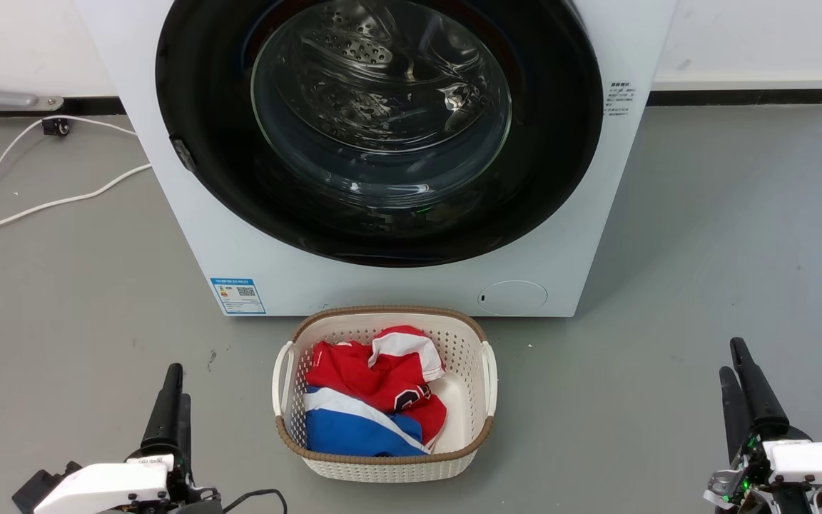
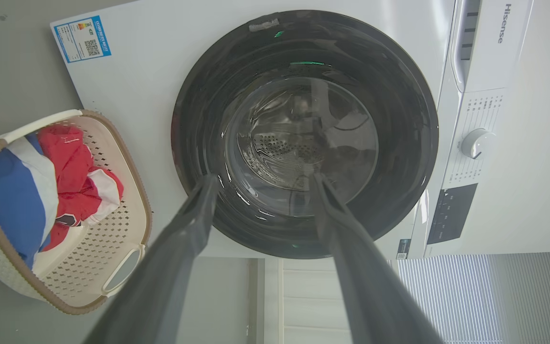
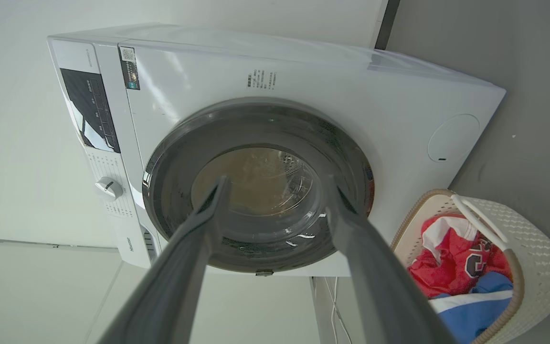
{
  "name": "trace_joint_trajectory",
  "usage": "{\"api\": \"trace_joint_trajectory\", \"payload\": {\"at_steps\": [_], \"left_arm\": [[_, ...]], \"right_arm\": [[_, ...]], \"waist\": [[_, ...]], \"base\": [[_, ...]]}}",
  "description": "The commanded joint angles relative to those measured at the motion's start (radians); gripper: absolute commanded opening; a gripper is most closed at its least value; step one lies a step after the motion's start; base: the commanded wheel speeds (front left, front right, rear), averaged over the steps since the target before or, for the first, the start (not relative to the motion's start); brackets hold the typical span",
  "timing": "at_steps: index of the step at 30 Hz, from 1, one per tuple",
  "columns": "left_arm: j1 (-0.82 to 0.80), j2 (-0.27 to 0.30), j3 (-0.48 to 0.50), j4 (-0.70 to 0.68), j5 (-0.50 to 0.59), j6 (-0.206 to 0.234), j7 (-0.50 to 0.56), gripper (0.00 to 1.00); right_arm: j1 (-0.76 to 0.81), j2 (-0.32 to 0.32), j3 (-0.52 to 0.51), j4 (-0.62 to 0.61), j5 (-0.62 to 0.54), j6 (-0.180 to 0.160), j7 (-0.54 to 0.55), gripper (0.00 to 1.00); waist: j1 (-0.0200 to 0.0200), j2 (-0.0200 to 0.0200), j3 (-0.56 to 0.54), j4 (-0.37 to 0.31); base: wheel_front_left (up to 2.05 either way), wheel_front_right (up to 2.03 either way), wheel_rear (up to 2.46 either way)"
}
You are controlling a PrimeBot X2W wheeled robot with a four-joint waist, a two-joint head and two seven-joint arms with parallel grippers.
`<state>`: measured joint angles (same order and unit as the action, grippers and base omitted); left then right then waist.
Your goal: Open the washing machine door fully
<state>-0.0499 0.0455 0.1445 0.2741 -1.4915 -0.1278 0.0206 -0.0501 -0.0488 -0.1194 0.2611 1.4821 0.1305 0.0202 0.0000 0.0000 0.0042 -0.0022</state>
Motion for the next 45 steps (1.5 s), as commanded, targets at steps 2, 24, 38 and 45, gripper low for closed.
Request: {"api": "trace_joint_trajectory", "payload": {"at_steps": [2, 24, 38, 45], "left_arm": [[-0.009, 0.003, 0.011, -0.015, 0.027, -0.001, -0.014, 1.00], [0.012, 0.004, 0.071, -0.172, 0.438, 0.013, -0.097, 1.00], [0.046, 0.004, -0.112, -0.313, 0.865, 0.122, -0.140, 1.00], [0.050, 0.020, -0.165, -0.346, 0.973, 0.161, -0.157, 1.00]], "right_arm": [[-0.012, -0.002, -0.006, -0.010, -0.049, 0.000, -0.014, 1.00], [-0.016, -0.003, -0.003, -0.171, -0.590, 0.000, -0.096, 1.00], [0.002, -0.003, 0.032, -0.234, -0.859, 0.000, -0.140, 1.00], [0.008, -0.003, 0.054, -0.248, -0.969, 0.000, -0.157, 1.00]], "waist": [[0.0000, 0.0000, 0.000, 0.000], [0.0000, 0.0000, 0.012, -0.002], [0.0000, 0.0000, 0.019, -0.005], [0.0000, 0.0000, 0.022, -0.006]], "base": [[0.00, 0.00, 0.00], [0.00, 0.00, 0.00], [0.00, 0.00, 0.00], [0.00, 0.00, 0.00]]}}
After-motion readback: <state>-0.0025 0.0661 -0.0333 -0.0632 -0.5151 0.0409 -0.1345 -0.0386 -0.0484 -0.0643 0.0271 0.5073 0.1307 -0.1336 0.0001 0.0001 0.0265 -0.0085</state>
